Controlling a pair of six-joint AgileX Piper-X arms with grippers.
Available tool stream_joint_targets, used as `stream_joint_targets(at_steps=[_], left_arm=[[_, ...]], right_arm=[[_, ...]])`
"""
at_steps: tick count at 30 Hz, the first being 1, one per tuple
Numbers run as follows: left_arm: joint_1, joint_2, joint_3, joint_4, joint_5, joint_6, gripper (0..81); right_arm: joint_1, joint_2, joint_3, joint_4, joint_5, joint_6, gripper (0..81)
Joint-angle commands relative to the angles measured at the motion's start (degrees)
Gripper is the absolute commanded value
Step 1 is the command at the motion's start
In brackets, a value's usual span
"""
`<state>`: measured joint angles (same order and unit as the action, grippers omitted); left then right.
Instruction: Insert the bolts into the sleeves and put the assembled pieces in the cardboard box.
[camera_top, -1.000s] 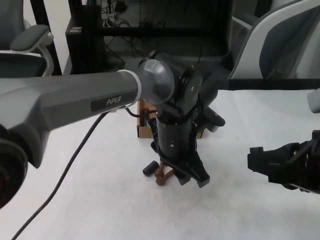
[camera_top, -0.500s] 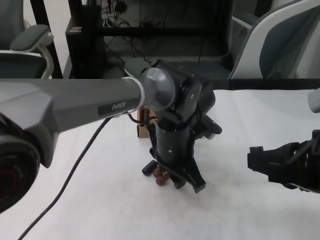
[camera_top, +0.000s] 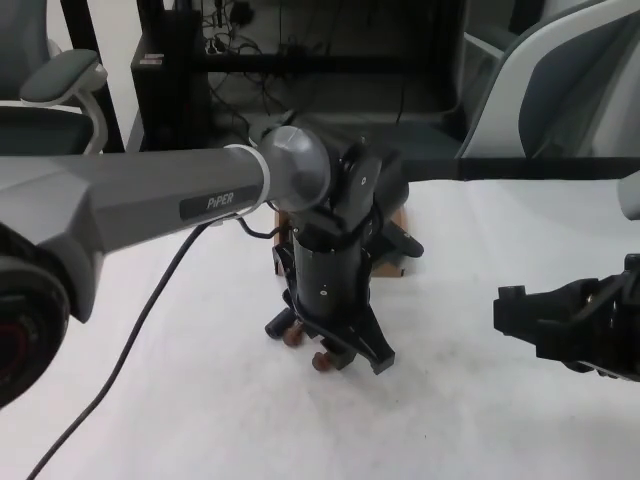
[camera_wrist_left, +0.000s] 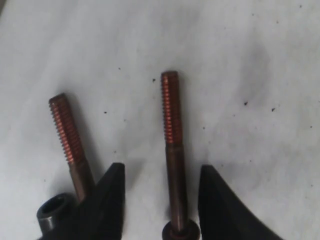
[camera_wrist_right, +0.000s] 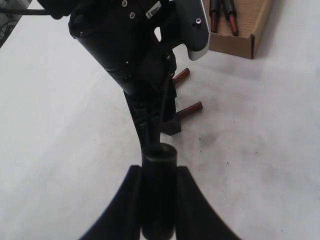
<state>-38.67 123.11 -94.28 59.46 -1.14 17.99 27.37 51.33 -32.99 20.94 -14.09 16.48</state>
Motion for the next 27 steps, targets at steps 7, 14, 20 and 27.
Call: stream_joint_targets(at_steps=[7,14,20,27], left_arm=[[-0.6,-0.2,-0.3,0.4,1.1,0.0,34.4],[-0.6,-0.2,-0.3,1.9,1.1,0.5,3.1],[-0.6,-0.2,-0.3,2.5,-0.5,0.5,1.7],[-0.7,-0.2,-0.3,6.8,-2.9,10.8,1.7]], right_arm=[[-0.3,0.0,-0.5,-1.2,-0.4,-0.2,0.4],[-0.3,0.0,-0.5,-1.2,-0.4,-0.2,0.4],[-0.3,0.0,-0.5,-1.2,-0.4,-0.2,0.4],[-0.3,-1.2,-0.5,-1.2,-0.4,-0.2,0.4]])
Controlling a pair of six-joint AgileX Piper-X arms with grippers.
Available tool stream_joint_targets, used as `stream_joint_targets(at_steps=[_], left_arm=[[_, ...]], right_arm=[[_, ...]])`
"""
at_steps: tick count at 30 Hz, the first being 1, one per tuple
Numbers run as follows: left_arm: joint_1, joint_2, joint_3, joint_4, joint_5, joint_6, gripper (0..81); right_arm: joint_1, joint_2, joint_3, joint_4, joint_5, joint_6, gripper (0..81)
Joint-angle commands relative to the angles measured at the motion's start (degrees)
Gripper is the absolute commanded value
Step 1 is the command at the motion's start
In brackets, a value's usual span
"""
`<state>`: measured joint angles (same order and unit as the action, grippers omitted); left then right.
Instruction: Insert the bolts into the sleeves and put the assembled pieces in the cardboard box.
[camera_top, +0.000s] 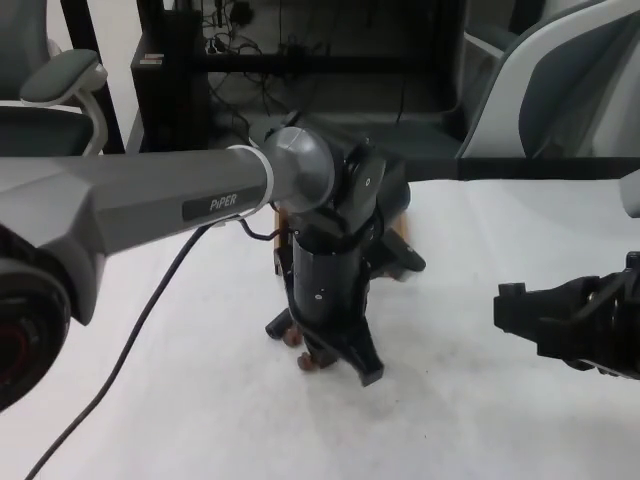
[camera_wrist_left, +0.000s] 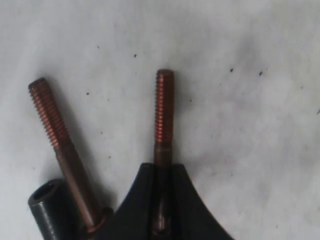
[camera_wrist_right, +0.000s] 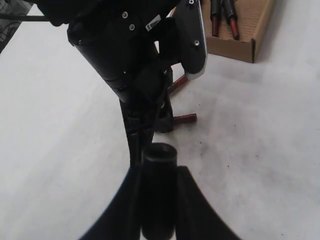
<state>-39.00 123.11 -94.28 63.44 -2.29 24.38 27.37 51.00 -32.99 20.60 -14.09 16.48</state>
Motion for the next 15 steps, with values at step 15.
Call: stream_joint_targets(at_steps=[15], left_arm=[[0.3,-4.4,-0.3,6.6,7.2,29.9,1.7]], right_arm=[[-0.3,-0.8,-0.5,-0.8,-0.4,-1.5,0.4]])
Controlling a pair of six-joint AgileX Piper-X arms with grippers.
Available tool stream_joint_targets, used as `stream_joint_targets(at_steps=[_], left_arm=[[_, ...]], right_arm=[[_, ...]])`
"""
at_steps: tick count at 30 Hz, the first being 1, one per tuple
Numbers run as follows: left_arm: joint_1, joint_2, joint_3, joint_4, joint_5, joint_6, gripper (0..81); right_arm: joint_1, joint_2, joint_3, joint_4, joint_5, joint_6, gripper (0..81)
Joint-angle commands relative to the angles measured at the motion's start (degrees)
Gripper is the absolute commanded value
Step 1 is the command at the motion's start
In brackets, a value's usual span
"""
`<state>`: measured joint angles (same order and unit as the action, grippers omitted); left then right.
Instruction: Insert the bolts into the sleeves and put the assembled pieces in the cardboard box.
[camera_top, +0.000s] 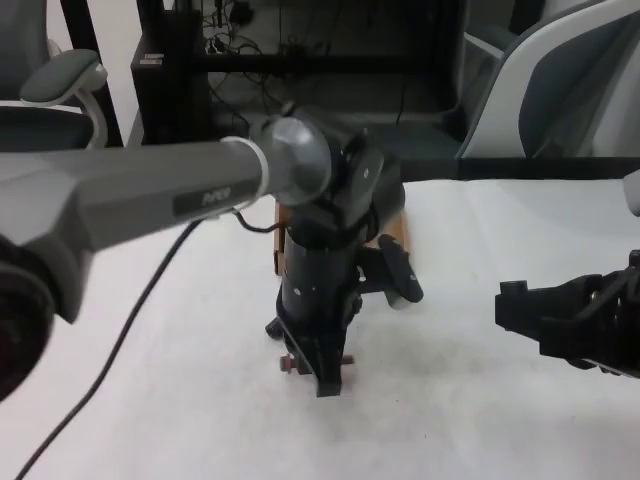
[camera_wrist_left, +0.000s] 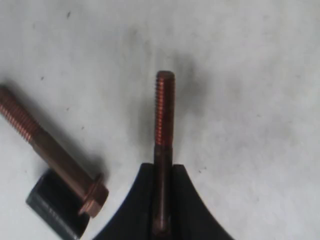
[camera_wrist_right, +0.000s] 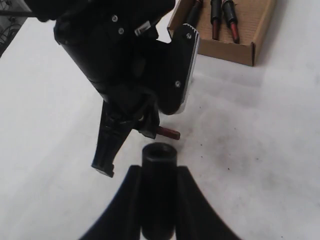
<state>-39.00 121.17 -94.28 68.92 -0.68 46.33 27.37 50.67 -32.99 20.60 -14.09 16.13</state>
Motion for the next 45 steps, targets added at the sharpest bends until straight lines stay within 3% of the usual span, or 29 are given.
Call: stream_joint_targets(at_steps=[1,4,21,29,38,40,45], left_arm=[[0.6,-2.9,-0.3,1.1,8.1,9.9,1.7],[1.1,-3.3,-0.3,2.1,11.5,16.6,1.7],[0.9,-3.3,7.5,3.7,11.5,67.7,1.7],[0.3,-3.3,11.8,-10.3,11.0,73.3,1.7],[0.3,-3.3,12.7,-14.7,11.4,70.0,0.0],[0.3,-3.3,12.7,-15.0,11.5,67.4,7.1],[0.3,-3.3,12.7,-15.0,12.7,64.2,37.2]], right_arm=[[-0.3,-0.5,-0.5,-0.8,-0.4,-2.2,0.4],[-0.3,-0.5,-0.5,-0.8,-0.4,-5.5,0.4],[-0.3,-0.5,-0.5,-0.8,-0.4,-15.1,0.4],[-0.3,-0.5,-0.5,-0.8,-0.4,-16.6,0.4],[-0.3,-0.5,-0.5,-0.8,-0.4,-16.6,0.4],[-0.3,-0.5,-0.5,-0.8,-0.4,-16.6,0.4],[-0.3,-0.5,-0.5,-0.8,-0.4,-16.6,0.4]])
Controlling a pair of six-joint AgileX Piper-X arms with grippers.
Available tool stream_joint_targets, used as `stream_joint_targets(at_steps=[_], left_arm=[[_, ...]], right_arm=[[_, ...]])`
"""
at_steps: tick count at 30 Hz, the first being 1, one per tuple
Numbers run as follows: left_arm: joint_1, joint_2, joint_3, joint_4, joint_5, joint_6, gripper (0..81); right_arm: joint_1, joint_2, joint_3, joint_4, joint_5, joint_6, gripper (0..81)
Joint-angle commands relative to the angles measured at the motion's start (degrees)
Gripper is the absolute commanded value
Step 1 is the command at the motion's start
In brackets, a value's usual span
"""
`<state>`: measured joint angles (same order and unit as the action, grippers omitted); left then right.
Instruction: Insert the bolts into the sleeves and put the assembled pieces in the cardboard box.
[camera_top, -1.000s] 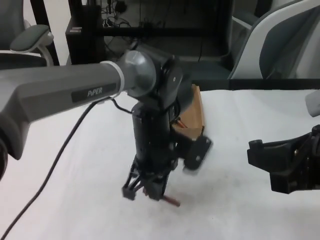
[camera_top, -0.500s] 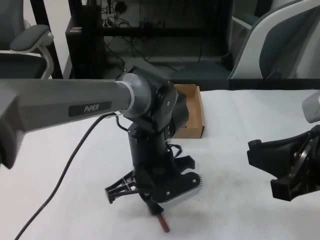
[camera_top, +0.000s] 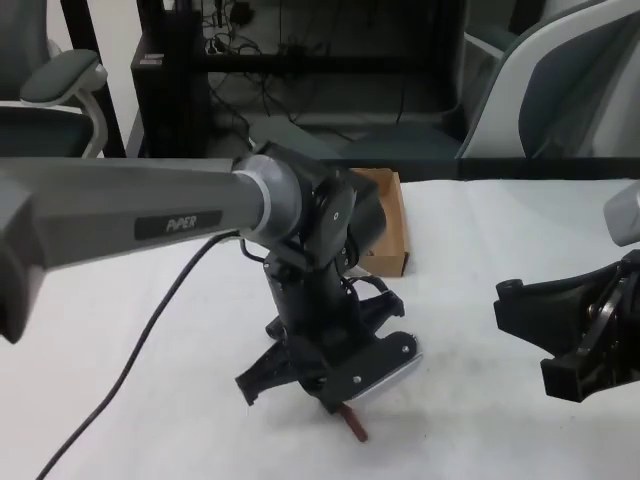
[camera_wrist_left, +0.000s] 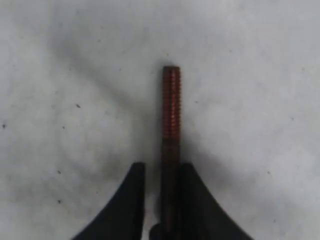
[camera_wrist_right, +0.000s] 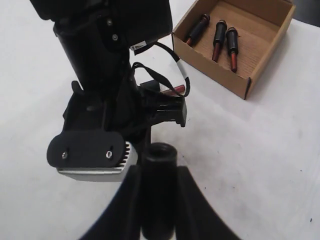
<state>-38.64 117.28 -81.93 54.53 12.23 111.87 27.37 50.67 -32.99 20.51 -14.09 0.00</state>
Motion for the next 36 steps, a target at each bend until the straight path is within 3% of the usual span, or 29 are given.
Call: stream_joint_targets(at_steps=[1,5,11,14,21,24,32,36], left_arm=[[-0.1,0.6,0.4,-0.6,-0.2,-1.4,42.1],[-0.1,0.6,0.4,-0.6,-0.2,-1.8,52.2],[-0.2,0.2,0.4,-0.2,-2.4,-17.2,52.8],[-0.3,-1.9,0.4,2.4,-3.1,-20.1,52.8],[-0.9,-10.0,0.4,8.9,7.5,-28.9,52.8],[-0.9,-12.7,0.4,7.9,9.0,-41.7,52.8],[-1.6,-14.5,0.4,5.4,8.1,-95.1,52.8],[-1.6,-14.5,0.4,5.4,-0.1,-126.0,52.8]], right_arm=[[-0.3,-0.5,-0.5,-0.7,-0.4,-0.4,0.4],[-0.3,-0.5,-0.5,-0.7,-0.4,-0.4,0.4],[-0.3,-0.5,-0.5,-0.7,-0.4,2.0,0.4],[-0.3,-0.5,-0.5,-0.7,-0.4,3.1,0.4],[-0.3,-0.5,-0.5,-0.7,-0.4,9.4,0.4],[-0.3,-0.5,-0.5,-0.7,-0.9,11.9,0.4],[-0.3,-0.5,-0.7,-0.5,-2.0,14.5,0.4],[-0.3,-0.5,-1.1,-0.5,-3.9,15.5,0.4]])
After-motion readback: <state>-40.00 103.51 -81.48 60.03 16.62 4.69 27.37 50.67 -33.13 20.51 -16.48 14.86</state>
